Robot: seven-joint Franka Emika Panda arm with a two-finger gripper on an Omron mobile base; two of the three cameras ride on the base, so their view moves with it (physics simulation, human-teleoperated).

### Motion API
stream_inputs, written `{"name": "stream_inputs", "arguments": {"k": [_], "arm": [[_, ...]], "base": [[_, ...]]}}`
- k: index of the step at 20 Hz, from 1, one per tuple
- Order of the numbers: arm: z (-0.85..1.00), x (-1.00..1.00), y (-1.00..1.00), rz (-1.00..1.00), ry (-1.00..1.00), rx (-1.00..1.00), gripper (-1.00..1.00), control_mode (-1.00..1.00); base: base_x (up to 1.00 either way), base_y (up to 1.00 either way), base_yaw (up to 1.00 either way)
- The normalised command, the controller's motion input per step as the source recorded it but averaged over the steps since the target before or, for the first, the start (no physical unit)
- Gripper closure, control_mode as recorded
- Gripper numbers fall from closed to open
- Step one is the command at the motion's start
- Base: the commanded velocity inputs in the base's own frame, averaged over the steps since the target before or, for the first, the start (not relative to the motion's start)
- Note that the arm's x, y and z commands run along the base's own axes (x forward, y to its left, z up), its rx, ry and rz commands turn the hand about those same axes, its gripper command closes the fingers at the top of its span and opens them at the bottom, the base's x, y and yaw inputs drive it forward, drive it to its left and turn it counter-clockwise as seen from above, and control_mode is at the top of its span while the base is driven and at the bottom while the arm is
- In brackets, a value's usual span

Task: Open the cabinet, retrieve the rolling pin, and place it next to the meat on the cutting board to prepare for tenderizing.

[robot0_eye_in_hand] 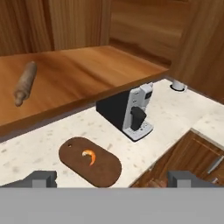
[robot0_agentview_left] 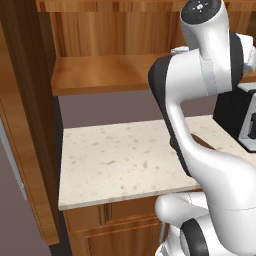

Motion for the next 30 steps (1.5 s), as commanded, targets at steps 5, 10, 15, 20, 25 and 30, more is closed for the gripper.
{"name": "stream_inputs", "arguments": {"k": [5,10,15,20,25,30], "arm": [[-0.27,0.15,0.21,0.04,-0.02,0.01,-1.00,-1.00],[-0.42,0.05,0.04,0.02,-0.22,0.00,-1.00,-1.00],[-0.33,0.12,0.00,0.03,-0.25,0.00,-1.00,-1.00],[-0.03,0.24,0.00,0.03,-0.14,0.10,-1.00,-1.00],[0.09,0.43,0.00,0.02,0.00,0.17,-1.00,-1.00],[0.12,0.44,0.00,0.05,0.03,0.16,-1.00,-1.00]], "base": [[0.00,0.00,0.00],[0.00,0.00,0.00],[0.00,0.00,0.00],[0.00,0.00,0.00],[0.00,0.00,0.00],[0.00,0.00,0.00]]}}
